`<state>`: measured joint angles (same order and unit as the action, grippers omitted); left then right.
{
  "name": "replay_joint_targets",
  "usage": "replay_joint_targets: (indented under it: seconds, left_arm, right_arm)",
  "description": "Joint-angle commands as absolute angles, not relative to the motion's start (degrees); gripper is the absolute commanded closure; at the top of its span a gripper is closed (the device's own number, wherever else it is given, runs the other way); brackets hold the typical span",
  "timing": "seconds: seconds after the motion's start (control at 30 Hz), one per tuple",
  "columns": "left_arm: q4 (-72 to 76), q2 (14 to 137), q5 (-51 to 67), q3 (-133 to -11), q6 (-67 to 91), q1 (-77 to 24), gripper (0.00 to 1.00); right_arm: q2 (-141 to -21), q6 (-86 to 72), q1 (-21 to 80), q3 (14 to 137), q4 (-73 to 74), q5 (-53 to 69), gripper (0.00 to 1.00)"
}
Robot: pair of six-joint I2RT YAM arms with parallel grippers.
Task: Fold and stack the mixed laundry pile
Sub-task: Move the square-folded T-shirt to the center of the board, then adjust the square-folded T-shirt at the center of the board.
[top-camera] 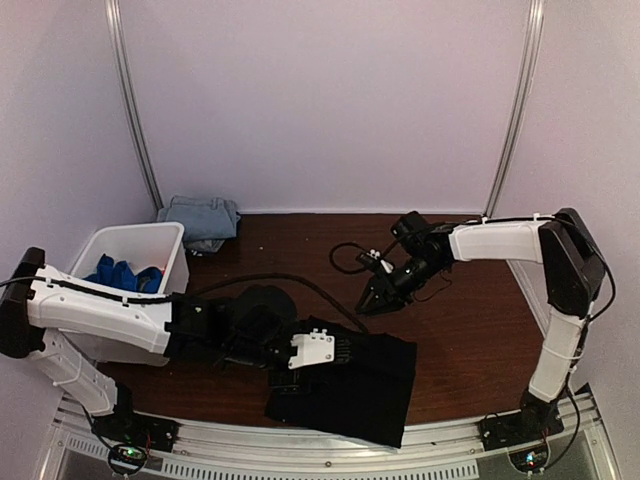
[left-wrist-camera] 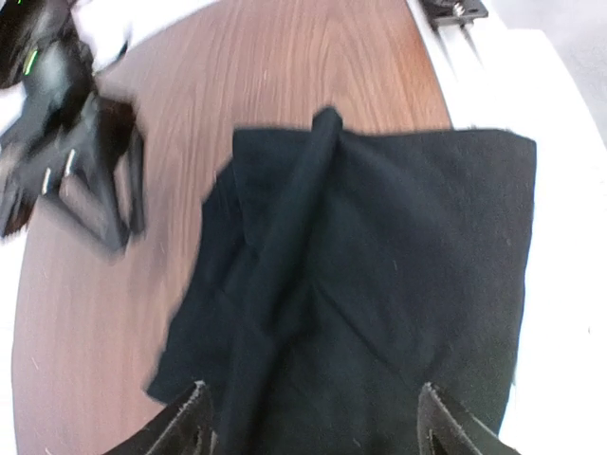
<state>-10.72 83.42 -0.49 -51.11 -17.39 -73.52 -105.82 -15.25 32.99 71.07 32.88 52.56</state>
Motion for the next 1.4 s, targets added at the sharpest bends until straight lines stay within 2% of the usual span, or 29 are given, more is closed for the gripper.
replay_joint_targets:
  seconds: [0.0, 0.2, 0.53, 0.77, 0.83, 0.97, 1.13, 1.37]
  left_arm:
    - [-14.21, 89.85, 4.28, -57.36, -23.62, -72.28, 0.3]
    - [-15.2, 98.42, 7.74, -66.48, -26.17, -69.61, 0.4]
    - [-17.23, 107.47, 9.46, -73.65, -30.91, -65.57, 0.4]
    - [-17.75, 109.72, 10.8, -73.74, -31.3, -64.85, 0.4]
    - [-17.76, 110.64, 10.29, -73.65, -31.4, -64.79, 0.44]
    - [-17.6, 111.34, 9.64, -74.18, -31.64, -64.86, 0.6]
    - [-17.81, 111.28, 8.23, -75.88, -31.5, -64.79, 0.75]
    - [-17.55, 110.94, 6.44, -77.16, -30.98, -64.45, 0.89]
  right_arm:
    - [-111.72, -15.26, 32.79, 75.17, 35.36, 56.1, 0.71]
    - [-116.19, -15.48, 33.33, 78.64, 37.06, 60.51, 0.79]
    - [-127.26, -9.83, 33.24, 85.66, 45.09, 57.49, 0.88]
    - [-126.11, -8.69, 33.2, 87.35, 47.03, 54.72, 0.9]
    - [-125.25, -8.41, 33.18, 88.42, 48.24, 53.9, 0.9]
    - [-123.99, -8.27, 32.92, 89.02, 49.43, 52.79, 0.9]
    - [-122.41, -7.55, 32.58, 88.99, 51.3, 52.6, 0.91]
    - [-119.56, -8.36, 32.74, 84.94, 49.77, 56.89, 0.92]
